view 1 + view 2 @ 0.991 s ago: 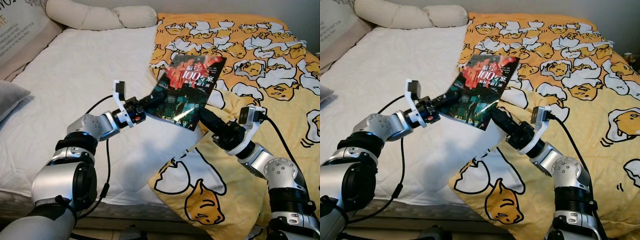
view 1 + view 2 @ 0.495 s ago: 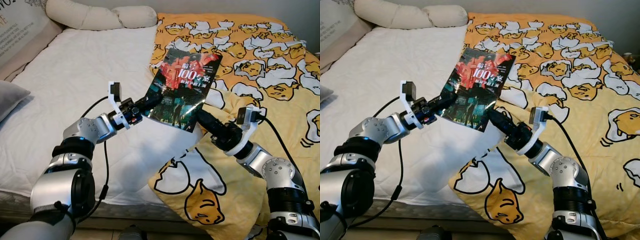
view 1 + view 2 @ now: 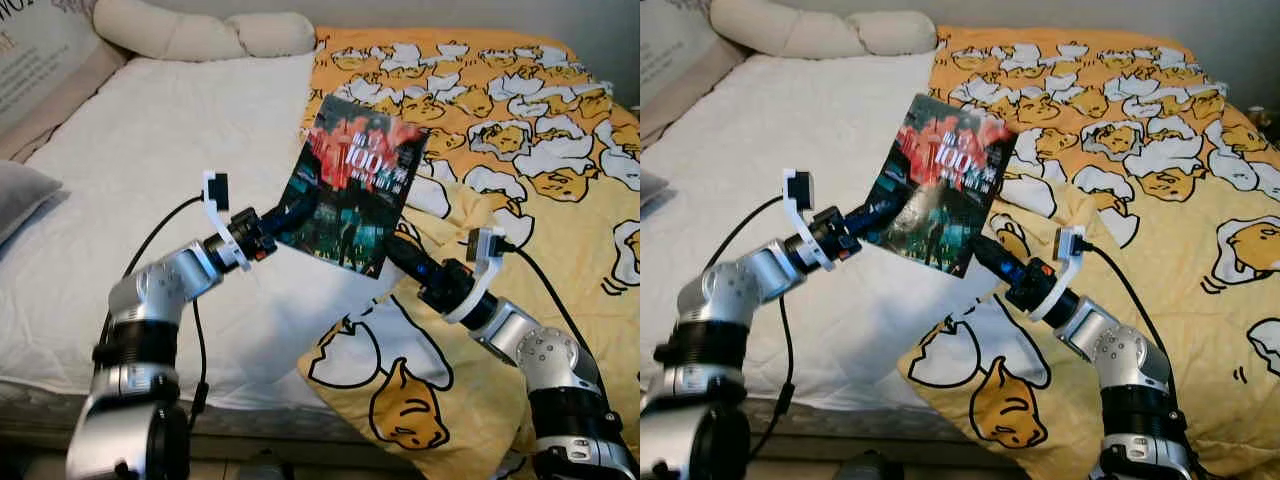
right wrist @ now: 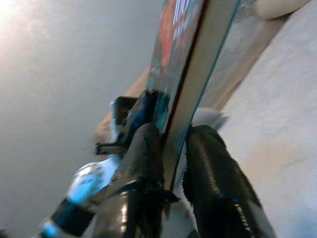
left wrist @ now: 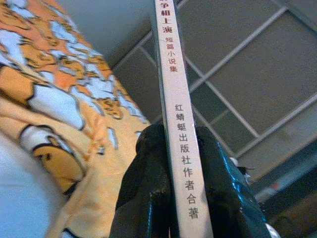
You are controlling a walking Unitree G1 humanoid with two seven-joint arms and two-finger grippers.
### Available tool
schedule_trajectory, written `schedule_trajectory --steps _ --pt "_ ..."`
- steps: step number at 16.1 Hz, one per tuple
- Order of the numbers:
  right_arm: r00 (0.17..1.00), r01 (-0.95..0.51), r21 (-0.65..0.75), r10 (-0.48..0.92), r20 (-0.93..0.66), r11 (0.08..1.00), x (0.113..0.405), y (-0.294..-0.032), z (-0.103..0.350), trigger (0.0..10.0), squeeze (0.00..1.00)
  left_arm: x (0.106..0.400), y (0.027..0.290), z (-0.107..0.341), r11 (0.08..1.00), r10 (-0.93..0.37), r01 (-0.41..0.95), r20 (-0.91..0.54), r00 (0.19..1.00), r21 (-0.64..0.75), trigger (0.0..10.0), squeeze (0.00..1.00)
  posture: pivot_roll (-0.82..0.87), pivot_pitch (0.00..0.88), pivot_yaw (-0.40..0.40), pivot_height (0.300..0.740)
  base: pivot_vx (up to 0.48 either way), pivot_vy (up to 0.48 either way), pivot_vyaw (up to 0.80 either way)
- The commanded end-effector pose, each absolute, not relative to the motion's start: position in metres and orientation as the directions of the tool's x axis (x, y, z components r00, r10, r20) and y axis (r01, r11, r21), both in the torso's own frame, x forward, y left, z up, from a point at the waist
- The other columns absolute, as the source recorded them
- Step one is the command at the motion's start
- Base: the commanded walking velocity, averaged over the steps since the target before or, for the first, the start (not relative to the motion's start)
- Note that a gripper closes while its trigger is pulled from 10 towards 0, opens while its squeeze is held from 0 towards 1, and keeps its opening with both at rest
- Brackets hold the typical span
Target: Clean up the room
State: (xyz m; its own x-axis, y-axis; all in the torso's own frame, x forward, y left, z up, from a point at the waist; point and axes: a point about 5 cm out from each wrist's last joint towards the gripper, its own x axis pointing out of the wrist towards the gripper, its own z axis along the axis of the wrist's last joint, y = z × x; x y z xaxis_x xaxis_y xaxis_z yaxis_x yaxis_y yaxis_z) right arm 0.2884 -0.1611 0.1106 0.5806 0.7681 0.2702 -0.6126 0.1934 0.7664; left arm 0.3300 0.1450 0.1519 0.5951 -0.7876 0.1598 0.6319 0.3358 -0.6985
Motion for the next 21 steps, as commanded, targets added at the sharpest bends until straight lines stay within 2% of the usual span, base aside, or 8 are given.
schedule_trajectory --steps 1,5,7,8,9,10,16,21 --pt "0.635 -0.612 0.742 0.729 0.254 0.274 0.288 -0.174 0.113 10.0 1.0 0.331 0.157 0.165 0.421 -0.733 0.623 0.157 0.662 -0.659 0.0 0.0 0.05 0.0 0.044 0.74 0.0 0.0 0.0" --pt "0.728 -0.575 0.66 0.67 0.144 0.484 0.275 -0.187 0.109 10.0 1.0 0.313 0.169 0.17 0.682 -0.617 0.587 0.09 0.782 -0.436 0.0 0.0 0.06 0.0 0.022 0.74 0.0 0.0 0.0" --pt "0.788 -0.532 0.546 0.615 0.037 0.648 0.273 -0.183 0.108 10.0 1.0 0.303 0.173 0.17 0.854 -0.481 0.478 0.043 0.876 -0.205 0.0 0.0 0.05 0.0 0.024 0.74 0.0 0.0 0.0" --pt "0.856 -0.43 0.454 0.513 -0.072 0.78 0.278 -0.177 0.103 10.0 0.84 0.294 0.17 0.164 0.903 -0.421 0.421 0.021 0.907 -0.085 10.0 0.0 0.04 0.0 0.023 0.74 0.0 0.0 0.0" --pt "0.879 -0.385 0.433 0.467 -0.097 0.815 0.279 -0.176 0.1 10.0 0.0 0.291 0.171 0.162 0.915 -0.395 0.395 0.017 0.918 -0.085 10.0 0.0 0.04 0.0 0.023 0.74 0.0 0.0 0.0" --pt "0.91 -0.332 0.282 0.384 -0.157 0.9 0.276 -0.167 0.095 10.0 0.0 0.281 0.173 0.152 0.945 -0.323 0.322 -0.011 0.946 -0.053 10.0 0.0 0.04 0.0 0.024 0.74 0.0 0.0 0.0" --pt "0.957 -0.138 0.017 0.138 -0.256 0.99 0.252 -0.172 0.081 10.0 0.0 0.264 0.178 0.128 0.976 -0.149 0.159 -0.08 0.986 0.147 10.0 0.0 0.03 0.0 0.002 0.74 0.0 0.056 0.0" --pt "0.969 -0.078 0.049 0.087 -0.23 0.996 0.239 -0.177 0.083 10.0 0.0 0.26 0.17 0.124 0.966 -0.16 0.174 -0.088 0.983 0.192 10.0 0.0 0.01 0.0 0.006 0.74 0.0 0.397 0.0"
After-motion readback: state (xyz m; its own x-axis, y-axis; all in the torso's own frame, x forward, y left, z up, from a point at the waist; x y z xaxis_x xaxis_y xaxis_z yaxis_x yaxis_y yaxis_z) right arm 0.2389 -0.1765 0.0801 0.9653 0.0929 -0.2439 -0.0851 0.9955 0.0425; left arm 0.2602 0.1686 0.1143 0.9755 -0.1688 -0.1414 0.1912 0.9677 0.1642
